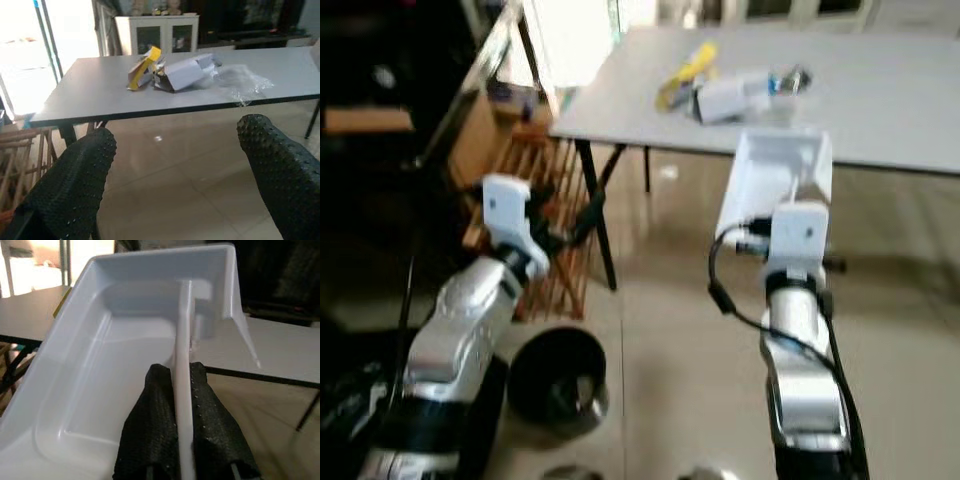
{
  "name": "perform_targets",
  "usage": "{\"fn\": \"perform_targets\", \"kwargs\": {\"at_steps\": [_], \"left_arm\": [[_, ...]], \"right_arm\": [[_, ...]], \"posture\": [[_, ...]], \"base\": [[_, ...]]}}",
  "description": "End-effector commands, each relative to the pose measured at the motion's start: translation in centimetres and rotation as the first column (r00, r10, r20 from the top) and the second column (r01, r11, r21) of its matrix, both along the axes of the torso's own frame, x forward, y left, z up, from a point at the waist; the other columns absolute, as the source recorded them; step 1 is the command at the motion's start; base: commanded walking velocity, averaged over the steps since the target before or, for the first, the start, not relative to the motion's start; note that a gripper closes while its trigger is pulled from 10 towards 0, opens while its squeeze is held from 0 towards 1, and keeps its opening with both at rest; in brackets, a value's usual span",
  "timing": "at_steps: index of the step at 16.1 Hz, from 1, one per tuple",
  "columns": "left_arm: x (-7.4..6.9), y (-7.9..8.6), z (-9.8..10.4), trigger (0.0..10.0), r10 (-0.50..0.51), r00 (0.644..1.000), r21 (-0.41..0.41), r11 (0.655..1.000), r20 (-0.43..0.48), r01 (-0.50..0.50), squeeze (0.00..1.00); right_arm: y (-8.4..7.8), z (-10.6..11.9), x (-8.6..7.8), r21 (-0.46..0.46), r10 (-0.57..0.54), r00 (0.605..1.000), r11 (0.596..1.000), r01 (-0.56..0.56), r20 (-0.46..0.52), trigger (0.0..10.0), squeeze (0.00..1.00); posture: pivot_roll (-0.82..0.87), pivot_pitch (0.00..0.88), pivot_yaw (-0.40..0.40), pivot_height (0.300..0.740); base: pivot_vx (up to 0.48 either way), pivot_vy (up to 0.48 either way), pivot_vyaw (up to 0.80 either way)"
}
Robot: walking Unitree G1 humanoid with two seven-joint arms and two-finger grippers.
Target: Picking trash to rubbish bin
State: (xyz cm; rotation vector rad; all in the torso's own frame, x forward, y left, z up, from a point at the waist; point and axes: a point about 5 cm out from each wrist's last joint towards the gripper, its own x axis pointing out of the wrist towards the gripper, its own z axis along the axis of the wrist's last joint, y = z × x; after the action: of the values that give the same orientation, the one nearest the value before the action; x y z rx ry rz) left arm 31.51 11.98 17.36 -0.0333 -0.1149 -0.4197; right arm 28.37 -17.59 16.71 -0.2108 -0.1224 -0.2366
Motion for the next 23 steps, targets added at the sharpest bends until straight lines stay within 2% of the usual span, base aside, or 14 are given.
{"fn": "perform_targets", "kwargs": {"at_steps": [1, 9, 20, 23], "left_arm": [[0.01, 0.77, 0.21, 10.0, 0.023, 1.0, 0.02, 1.0, 0.011, -0.024, 0.0], [0.02, 0.65, 0.18, 10.0, 0.021, 1.0, 0.022, 1.0, 0.009, -0.021, 0.0], [-0.22, 0.17, 0.26, 10.0, 0.003, 1.0, 0.022, 1.0, 0.022, -0.003, 0.0], [-0.41, -0.14, 0.16, 10.0, -0.014, 1.0, 0.037, 0.999, 0.028, 0.013, 0.0]], "right_arm": [[0.62, 0.47, 0.0, 0.007, 0.019, 1.0, 1.0, -0.019, 0.024, 10.0, 0.0], [0.66, 0.26, -0.11, 0.01, 0.014, 1.0, 1.0, -0.015, 0.019, 10.0, 0.0], [0.81, 0.2, -0.19, -0.005, 0.023, 1.0, 1.0, -0.023, 0.015, 10.0, 0.0], [0.74, 0.06, -0.18, -0.014, 0.021, 1.0, 1.0, -0.021, 0.008, 10.0, 0.0]], "posture": [[-0.03, 0.08, 0.04, 0.74], [-0.03, 0.087, 0.045, 0.74], [-0.03, 0.092, 0.044, 0.74], [-0.03, 0.092, 0.045, 0.74]], "base": [[0.0, 0.48, 0.0], [0.0, 0.472, 0.0], [0.0, 0.0, 0.0], [0.0, 0.0, 0.61]]}}
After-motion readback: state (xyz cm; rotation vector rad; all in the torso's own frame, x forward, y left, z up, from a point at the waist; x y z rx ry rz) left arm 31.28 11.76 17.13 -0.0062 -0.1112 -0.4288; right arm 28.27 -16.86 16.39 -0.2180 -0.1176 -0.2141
